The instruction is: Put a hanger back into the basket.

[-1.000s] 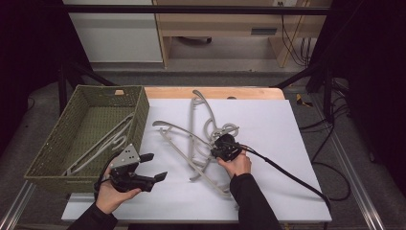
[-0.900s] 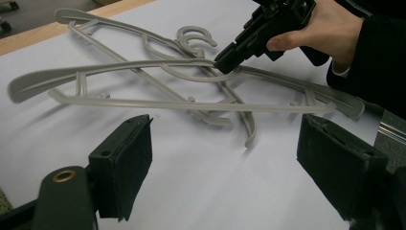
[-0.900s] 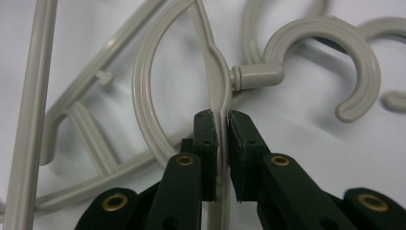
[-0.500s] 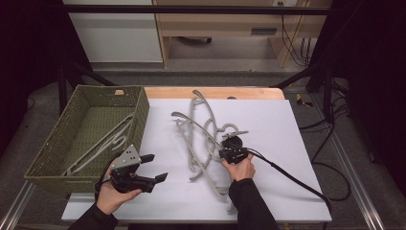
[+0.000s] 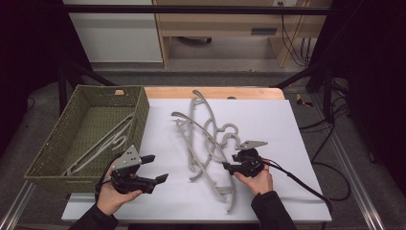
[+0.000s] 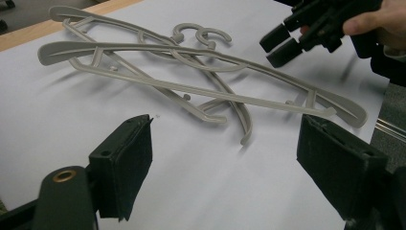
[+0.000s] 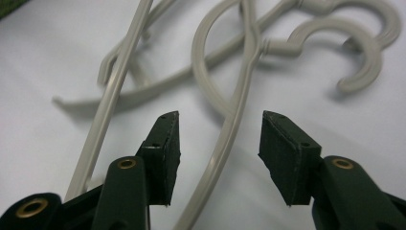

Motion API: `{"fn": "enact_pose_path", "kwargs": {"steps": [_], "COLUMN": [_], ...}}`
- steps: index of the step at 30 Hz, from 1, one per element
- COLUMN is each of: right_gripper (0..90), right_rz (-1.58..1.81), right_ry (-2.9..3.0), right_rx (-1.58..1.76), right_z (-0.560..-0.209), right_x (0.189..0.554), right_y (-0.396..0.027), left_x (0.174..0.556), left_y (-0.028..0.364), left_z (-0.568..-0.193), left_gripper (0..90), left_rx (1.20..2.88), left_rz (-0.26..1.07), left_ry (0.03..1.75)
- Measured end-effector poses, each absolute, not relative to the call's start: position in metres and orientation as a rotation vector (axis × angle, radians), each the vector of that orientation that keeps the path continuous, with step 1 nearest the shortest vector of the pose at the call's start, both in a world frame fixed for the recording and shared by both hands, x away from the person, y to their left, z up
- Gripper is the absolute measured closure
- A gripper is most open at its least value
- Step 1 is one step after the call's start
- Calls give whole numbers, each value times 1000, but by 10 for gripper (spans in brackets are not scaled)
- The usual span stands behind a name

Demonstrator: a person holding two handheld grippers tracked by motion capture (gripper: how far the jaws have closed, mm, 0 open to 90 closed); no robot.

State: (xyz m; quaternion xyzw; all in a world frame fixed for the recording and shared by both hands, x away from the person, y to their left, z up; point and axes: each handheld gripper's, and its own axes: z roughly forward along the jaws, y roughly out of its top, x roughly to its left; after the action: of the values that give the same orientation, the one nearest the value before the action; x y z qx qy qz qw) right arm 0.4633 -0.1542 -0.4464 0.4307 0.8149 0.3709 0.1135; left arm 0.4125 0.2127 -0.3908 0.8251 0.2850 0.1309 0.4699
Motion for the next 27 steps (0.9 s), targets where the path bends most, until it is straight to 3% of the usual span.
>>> {"fn": "enact_pose_path", "kwargs": {"steps": [9,17,27], "right_gripper": [582,756,769], "right_rz": [1037,1034,1110], "right_ry": [2460,2406,2397], "right_rx": [1199,1352,1408], "right_z": [-465,-465,-466], "right_x": [444,439,424], "right_y": [-150,-151,-147], "left_x": [412,411,410], "left_y": [212,211,210], "left_z": [-392,-392,-393], "left_gripper": [193,193,193], "left_rx": [2026,2030,2031], "left_rz": [317,319,315], "left_ry": [699,696,696]}}
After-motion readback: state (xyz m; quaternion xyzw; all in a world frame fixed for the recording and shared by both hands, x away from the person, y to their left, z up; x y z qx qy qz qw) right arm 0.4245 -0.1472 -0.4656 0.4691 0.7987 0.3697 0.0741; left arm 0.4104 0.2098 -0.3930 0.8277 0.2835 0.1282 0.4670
